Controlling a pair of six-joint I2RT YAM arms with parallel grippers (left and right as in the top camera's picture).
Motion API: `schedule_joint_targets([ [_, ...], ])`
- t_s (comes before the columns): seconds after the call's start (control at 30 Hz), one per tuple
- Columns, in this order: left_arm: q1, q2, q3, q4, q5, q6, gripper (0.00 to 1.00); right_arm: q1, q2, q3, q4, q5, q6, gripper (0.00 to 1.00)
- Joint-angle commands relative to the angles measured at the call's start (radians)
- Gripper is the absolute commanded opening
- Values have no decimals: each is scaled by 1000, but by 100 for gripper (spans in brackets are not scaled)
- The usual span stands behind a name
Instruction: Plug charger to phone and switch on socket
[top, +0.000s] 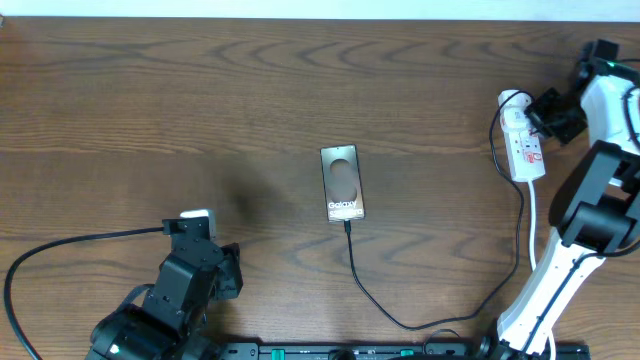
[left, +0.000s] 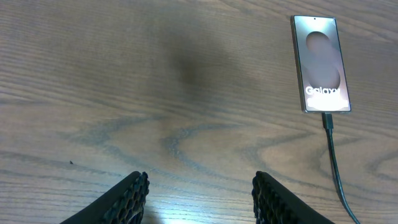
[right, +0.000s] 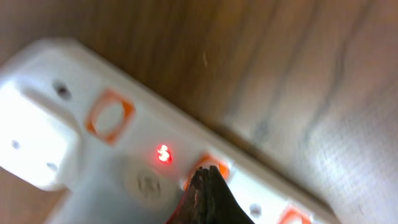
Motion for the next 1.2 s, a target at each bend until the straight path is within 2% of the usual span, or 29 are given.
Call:
schedule_joint_targets([
  [0.0, -4, -4, 0, -4, -9, -6, 56, 151, 51, -28, -12, -142, -12, 1],
  [0.3, -4, -4, 0, -4, -9, -6, 56, 158, 51, -28, -21, -56, -8, 1],
  [0.5, -4, -4, 0, -3, -9, -6, 56, 105, 15, -25, -50, -89, -13, 1],
  [0.73, -4, -4, 0, -3, -8, -6, 56, 37, -102, -25, -103, -88, -117, 1],
  [0.97, -4, -4, 0, -3, -9, -6, 56, -12, -396, -25, -121, -84, -124, 1],
  [1.13, -4, -4, 0, -3, -9, -5, 56, -11, -726, -25, -30, -191, -124, 1],
  [1.17, -4, -4, 0, -3, -9, -5, 70, -11, -797, -25, 13, -230, -124, 1],
])
